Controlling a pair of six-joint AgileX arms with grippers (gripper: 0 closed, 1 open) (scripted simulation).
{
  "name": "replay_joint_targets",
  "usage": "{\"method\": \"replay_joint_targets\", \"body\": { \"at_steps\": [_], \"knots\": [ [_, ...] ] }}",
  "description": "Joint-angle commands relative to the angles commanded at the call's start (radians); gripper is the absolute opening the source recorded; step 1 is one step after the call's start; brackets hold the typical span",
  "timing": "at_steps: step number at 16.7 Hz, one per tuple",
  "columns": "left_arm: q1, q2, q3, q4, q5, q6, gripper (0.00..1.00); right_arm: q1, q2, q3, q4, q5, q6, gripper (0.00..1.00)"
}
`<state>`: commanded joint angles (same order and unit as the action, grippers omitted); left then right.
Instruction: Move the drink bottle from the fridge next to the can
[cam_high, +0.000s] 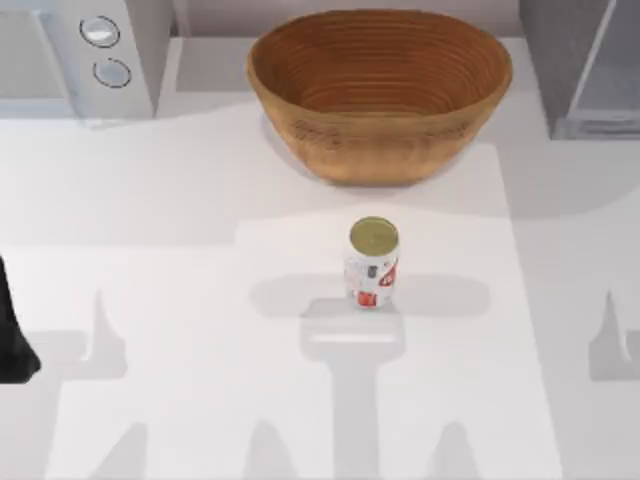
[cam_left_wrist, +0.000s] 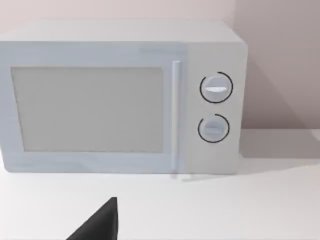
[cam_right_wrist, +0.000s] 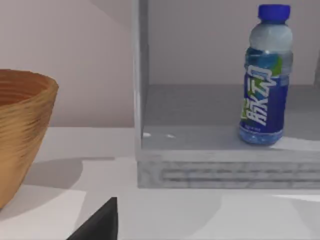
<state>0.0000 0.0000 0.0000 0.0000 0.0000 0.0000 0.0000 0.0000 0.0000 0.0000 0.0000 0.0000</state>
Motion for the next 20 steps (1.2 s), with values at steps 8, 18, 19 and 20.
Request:
{"method": "replay_joint_targets", "body": {
  "at_steps": [8,18,19,20],
  "knots": [
    [0.0,0.0,0.0,0.0,0.0,0.0,1.0,-0.038,0.22,0.13,0.173,-0.027,0.001,1.0],
    [0.0,0.0,0.0,0.0,0.0,0.0,1.0,-0.156,1.318,0.563,0.755,-0.138,0.006,1.0],
    [0.0,0.0,0.0,0.0,0.0,0.0,1.0,-0.169,1.438,0.607,0.814,-0.149,0.007,1.0],
    [0.0,0.0,0.0,0.0,0.0,0.0,1.0,-0.181,1.552,0.649,0.871,-0.159,0.007,1.0]
  ]
}}
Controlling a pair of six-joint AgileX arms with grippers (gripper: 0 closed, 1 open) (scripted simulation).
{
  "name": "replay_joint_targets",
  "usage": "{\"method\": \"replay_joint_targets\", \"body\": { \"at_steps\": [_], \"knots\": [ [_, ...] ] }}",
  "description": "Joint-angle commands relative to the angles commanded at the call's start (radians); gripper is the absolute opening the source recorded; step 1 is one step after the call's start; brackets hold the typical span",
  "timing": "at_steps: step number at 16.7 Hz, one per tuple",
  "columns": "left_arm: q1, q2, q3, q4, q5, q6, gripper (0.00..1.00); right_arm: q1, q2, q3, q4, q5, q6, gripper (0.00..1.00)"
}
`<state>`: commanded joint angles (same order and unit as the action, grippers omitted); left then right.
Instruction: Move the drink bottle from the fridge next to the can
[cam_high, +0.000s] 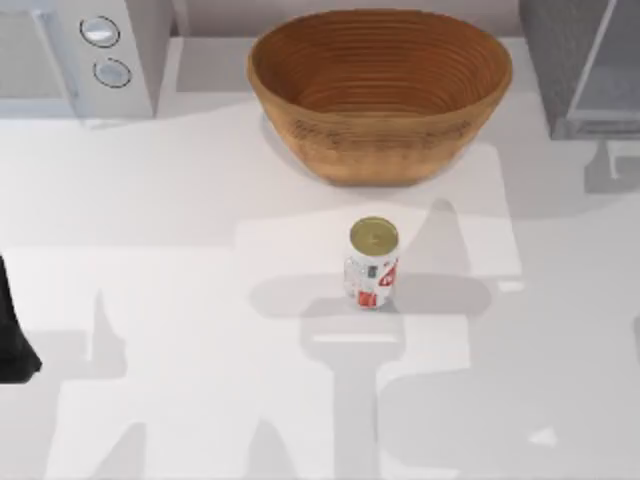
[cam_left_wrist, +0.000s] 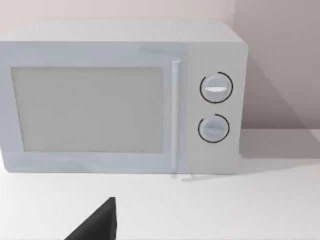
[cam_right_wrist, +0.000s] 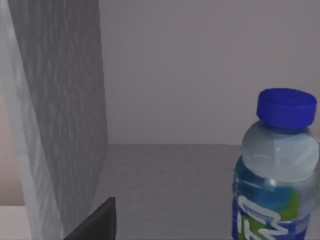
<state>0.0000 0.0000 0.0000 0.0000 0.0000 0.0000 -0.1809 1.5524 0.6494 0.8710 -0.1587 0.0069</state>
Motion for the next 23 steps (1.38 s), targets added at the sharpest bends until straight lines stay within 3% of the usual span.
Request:
{"method": "replay_joint_targets", "body": {
  "at_steps": [5,9,17,23],
  "knots": [
    [0.0,0.0,0.0,0.0,0.0,0.0,1.0,-0.051,0.427,0.182,0.241,-0.04,0.001,1.0],
    [0.0,0.0,0.0,0.0,0.0,0.0,1.0,-0.072,0.579,0.26,0.344,-0.056,0.001,1.0],
    [0.0,0.0,0.0,0.0,0.0,0.0,1.0,-0.068,0.597,0.278,0.343,-0.054,0.0,1.0],
    [0.0,0.0,0.0,0.0,0.0,0.0,1.0,-0.052,0.696,0.473,0.25,-0.034,0.0,1.0]
  ]
}}
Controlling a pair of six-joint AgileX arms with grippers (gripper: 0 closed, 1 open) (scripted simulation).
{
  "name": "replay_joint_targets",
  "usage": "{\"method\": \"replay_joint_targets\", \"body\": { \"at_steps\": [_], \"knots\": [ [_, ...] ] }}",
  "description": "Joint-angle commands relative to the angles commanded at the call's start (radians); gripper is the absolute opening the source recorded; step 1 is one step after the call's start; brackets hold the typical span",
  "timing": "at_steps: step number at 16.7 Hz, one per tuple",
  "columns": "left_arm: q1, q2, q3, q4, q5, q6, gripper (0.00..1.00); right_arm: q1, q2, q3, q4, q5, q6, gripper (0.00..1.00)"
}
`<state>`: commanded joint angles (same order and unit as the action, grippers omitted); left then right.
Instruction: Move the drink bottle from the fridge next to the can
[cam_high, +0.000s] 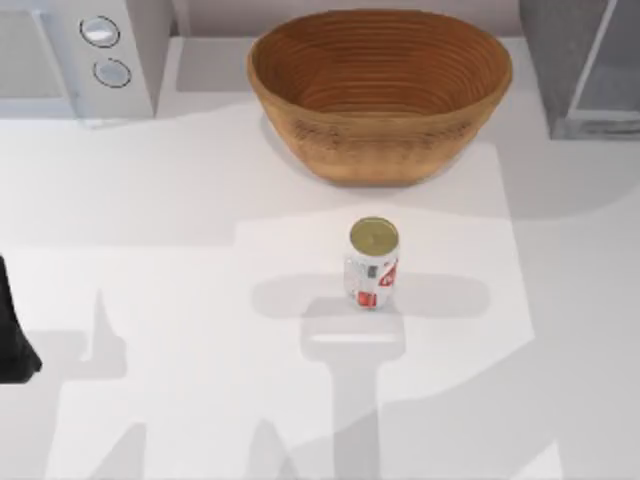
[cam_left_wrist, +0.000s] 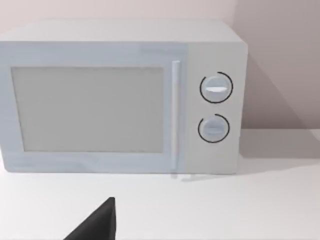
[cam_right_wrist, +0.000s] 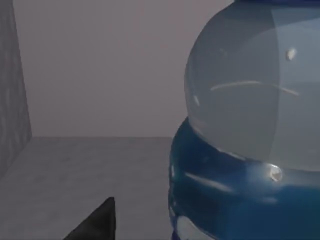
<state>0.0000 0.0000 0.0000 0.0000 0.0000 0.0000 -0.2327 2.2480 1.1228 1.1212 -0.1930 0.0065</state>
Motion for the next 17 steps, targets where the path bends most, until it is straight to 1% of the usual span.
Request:
{"method": "replay_joint_targets", "body": {
  "at_steps": [3,7,17],
  "knots": [
    [0.0,0.0,0.0,0.0,0.0,0.0,1.0,0.007,0.035,0.073,-0.038,0.008,0.0,1.0],
    [0.0,0.0,0.0,0.0,0.0,0.0,1.0,0.008,0.037,0.078,-0.041,0.008,0.0,1.0],
    [0.0,0.0,0.0,0.0,0.0,0.0,1.0,0.008,0.037,0.078,-0.041,0.008,0.0,0.25]
  ]
}}
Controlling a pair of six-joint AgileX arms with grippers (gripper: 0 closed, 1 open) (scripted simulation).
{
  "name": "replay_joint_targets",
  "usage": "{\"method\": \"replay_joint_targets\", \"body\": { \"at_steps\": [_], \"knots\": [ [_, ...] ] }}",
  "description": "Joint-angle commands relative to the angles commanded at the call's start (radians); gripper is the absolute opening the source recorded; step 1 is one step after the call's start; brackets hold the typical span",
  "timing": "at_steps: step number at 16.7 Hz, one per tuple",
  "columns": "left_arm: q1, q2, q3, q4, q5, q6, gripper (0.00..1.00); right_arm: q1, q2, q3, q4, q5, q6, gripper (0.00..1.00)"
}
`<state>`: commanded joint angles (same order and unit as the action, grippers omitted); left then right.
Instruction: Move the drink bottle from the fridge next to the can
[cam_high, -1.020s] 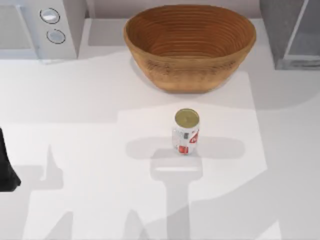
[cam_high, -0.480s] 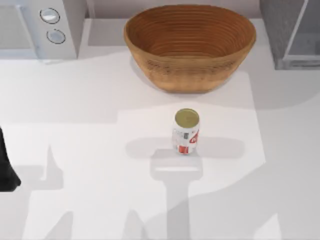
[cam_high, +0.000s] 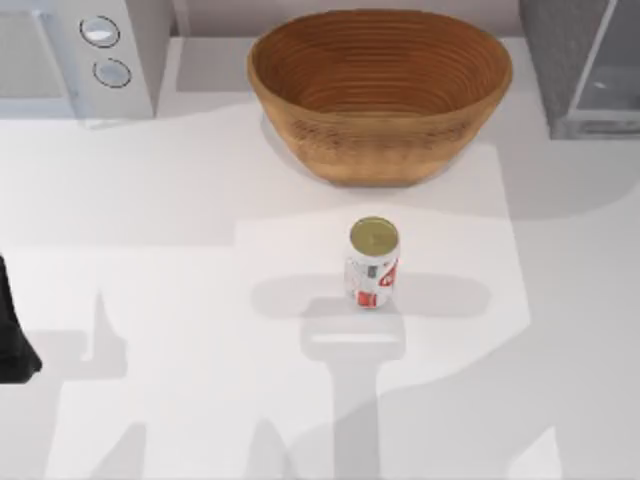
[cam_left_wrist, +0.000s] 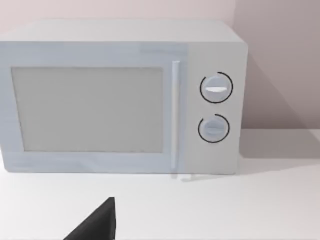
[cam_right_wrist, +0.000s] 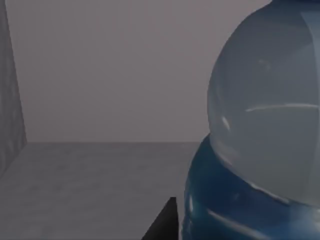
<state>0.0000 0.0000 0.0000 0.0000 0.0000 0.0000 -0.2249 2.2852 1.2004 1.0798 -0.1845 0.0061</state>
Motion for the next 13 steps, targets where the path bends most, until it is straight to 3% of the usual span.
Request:
{"method": "replay_joint_targets", "body": {
  "at_steps": [3,4,13],
  "knots": [
    [0.0,0.0,0.0,0.0,0.0,0.0,1.0,0.0,0.0,0.0,0.0,0.0,0.0,0.02],
    [0.0,0.0,0.0,0.0,0.0,0.0,1.0,0.0,0.0,0.0,0.0,0.0,0.0,0.0],
    [0.0,0.0,0.0,0.0,0.0,0.0,1.0,-0.003,-0.005,0.0,-0.004,0.0,0.001,0.0]
  ]
}}
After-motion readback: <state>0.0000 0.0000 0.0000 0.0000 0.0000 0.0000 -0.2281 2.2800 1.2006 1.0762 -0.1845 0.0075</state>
